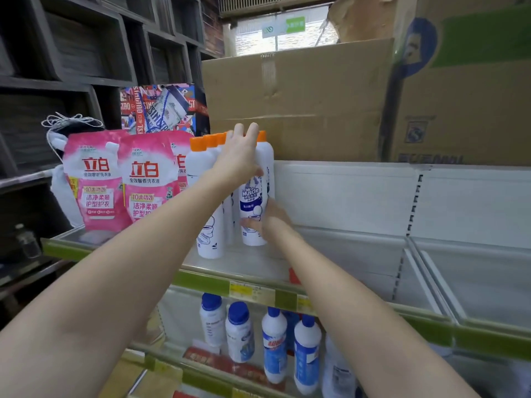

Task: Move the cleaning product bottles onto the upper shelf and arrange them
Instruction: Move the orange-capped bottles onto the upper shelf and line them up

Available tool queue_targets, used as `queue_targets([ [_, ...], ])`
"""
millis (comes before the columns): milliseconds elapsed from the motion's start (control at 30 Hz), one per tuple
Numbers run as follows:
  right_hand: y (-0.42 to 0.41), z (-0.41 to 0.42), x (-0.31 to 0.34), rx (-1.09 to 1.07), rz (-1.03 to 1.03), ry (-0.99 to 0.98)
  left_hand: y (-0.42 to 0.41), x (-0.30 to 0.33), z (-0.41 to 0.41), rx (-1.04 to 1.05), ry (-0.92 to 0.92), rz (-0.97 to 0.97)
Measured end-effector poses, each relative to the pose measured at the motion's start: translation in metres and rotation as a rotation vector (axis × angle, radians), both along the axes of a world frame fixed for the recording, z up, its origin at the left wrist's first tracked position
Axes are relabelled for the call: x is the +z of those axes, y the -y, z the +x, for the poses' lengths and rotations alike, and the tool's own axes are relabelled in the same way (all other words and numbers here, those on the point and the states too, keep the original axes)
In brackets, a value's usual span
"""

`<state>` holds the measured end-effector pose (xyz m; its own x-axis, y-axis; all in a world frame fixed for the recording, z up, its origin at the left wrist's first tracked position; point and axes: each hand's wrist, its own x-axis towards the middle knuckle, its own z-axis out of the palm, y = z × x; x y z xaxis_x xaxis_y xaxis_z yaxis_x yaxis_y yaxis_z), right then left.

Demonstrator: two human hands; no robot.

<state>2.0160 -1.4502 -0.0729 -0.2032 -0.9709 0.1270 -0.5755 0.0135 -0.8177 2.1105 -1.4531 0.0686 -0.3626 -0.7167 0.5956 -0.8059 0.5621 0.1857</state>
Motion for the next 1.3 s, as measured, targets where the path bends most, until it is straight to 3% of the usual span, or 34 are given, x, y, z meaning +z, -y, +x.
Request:
queue_targets([
  [133, 0.017, 0.001, -0.005, -0.063, -0.055, 0.038, 0.015, 0.003, -0.008, 0.034, 0.061, -0.046],
  [600, 0.016, 0.001, -0.005, -0.123, -0.025, 0.027, 0.021, -0.003, -0.017, 0.017, 0.002, -0.072],
  [733, -0.001, -0.002, -0.004, -0.132, 0.016, -0.041, 0.016, -0.02, -0.012, 0.04, -0.015, -0.237],
  [867, -0.029, -0.016, -0.004, -0.155, 0.064, -0.083, 0.003, -0.037, -0.015, 0.084, 0.166, -0.431],
  [1133, -0.132, -0.08, -0.009, -0.367, 0.004, -0.201, -0.071, -0.083, -0.073, -0.215, 0.147, 0.01],
  [1300, -0.226, -0.129, -0.008, -0.526, 0.018, -0.217, -0.131, -0.109, -0.127, -0.4, 0.16, 0.137],
])
